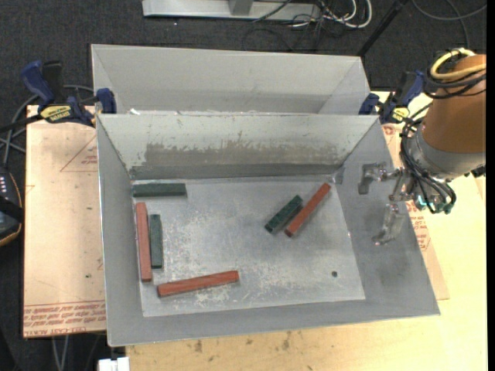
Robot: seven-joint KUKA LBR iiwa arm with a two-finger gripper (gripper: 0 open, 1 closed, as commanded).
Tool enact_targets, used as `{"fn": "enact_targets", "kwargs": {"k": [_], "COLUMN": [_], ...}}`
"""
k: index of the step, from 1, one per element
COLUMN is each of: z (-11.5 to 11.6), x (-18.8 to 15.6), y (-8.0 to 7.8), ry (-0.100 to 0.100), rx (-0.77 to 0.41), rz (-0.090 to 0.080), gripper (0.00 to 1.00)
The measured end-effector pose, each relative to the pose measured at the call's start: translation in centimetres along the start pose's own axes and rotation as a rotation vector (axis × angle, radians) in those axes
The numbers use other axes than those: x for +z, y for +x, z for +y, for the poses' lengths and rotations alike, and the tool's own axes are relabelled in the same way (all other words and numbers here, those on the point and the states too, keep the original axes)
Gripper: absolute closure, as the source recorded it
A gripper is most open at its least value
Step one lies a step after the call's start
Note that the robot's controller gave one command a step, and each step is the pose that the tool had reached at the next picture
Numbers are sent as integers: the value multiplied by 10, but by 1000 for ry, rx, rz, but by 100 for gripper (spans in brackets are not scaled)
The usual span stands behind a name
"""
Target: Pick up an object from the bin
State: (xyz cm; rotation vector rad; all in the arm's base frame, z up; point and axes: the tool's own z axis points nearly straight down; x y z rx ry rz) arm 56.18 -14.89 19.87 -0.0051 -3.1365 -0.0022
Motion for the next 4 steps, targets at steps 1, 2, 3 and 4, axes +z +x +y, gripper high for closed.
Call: {"fn": "enact_targets", "kwargs": {"k": [1,2,3,4], "z": [49,103,101,100], "x": [27,132,128,-20], "y": [-35,-78,-79,-83], "ry": [-1,-1,2,4], "rx": [-153,-332,-331,-288], "rz": [-7,-5,-8,-17], "gripper": [0,0,100,100]}}
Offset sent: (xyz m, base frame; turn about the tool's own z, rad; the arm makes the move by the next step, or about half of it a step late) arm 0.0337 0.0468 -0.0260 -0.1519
